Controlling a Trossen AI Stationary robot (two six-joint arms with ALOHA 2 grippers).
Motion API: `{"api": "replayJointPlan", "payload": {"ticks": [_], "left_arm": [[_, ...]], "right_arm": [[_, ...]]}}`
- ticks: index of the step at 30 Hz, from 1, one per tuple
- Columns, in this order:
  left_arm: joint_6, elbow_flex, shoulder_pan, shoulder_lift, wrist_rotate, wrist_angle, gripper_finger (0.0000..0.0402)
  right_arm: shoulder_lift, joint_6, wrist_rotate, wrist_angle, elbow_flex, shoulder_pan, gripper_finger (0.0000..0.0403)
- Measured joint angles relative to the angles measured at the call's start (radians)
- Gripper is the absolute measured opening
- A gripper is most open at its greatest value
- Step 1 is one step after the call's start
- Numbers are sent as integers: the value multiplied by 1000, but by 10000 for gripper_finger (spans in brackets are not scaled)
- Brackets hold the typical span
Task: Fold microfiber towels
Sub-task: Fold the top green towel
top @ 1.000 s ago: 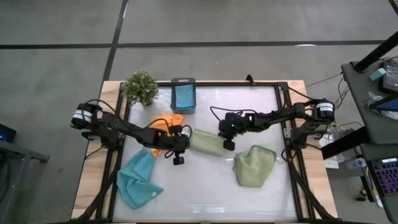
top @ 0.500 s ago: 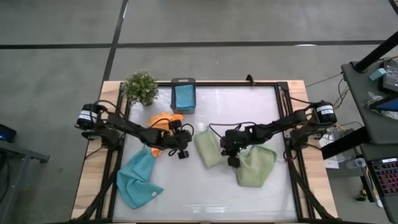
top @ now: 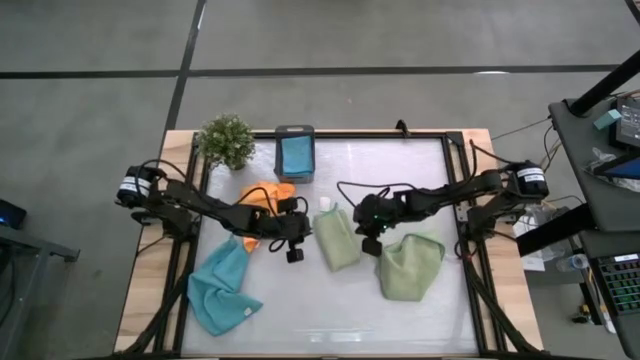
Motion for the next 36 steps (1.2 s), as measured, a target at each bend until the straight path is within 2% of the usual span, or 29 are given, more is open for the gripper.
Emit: {"api": "replayJointPlan", "payload": {"ticks": [5, 13, 20, 30, 36], "left_arm": [[22, 0, 1, 0, 1, 28, 33], [34, -1, 3, 0, -10, 28, 33], [35, -2, 3, 0, -12, 29, 33], [33, -4, 3, 0, -20, 28, 33], [33, -4, 3, 0, -20, 28, 33]], "right_arm": [[-12, 86, -57, 35, 1, -50, 32], [43, 258, -60, 184, 4, -119, 126], [121, 254, -63, 199, 73, -152, 184], [230, 232, -62, 137, 170, -159, 186], [238, 210, -63, 132, 190, -158, 154]]}}
